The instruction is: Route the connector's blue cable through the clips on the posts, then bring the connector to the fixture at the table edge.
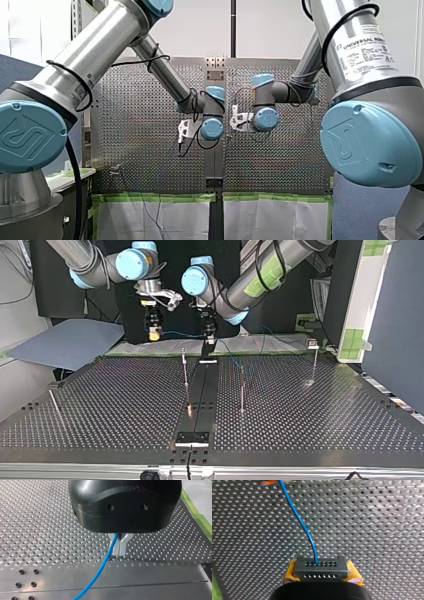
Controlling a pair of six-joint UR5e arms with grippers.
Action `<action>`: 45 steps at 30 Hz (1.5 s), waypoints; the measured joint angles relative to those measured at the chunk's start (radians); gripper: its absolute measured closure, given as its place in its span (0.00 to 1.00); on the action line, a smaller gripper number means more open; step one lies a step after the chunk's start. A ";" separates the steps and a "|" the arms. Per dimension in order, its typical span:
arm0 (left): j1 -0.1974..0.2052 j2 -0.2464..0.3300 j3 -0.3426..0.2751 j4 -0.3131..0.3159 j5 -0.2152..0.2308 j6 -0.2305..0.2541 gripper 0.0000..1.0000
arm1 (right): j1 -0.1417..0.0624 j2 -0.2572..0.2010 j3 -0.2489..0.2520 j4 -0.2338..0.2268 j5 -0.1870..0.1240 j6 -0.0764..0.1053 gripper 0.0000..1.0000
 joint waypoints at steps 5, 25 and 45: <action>-0.001 -0.001 0.000 0.007 0.001 0.000 1.00 | -0.006 0.029 0.040 -0.039 0.004 0.000 1.00; 0.004 -0.018 0.000 0.032 0.013 0.011 1.00 | -0.064 0.138 0.083 -0.165 0.012 0.011 1.00; 0.014 -0.027 0.004 0.040 0.057 0.032 1.00 | -0.109 0.143 -0.026 -0.097 -0.079 -0.019 1.00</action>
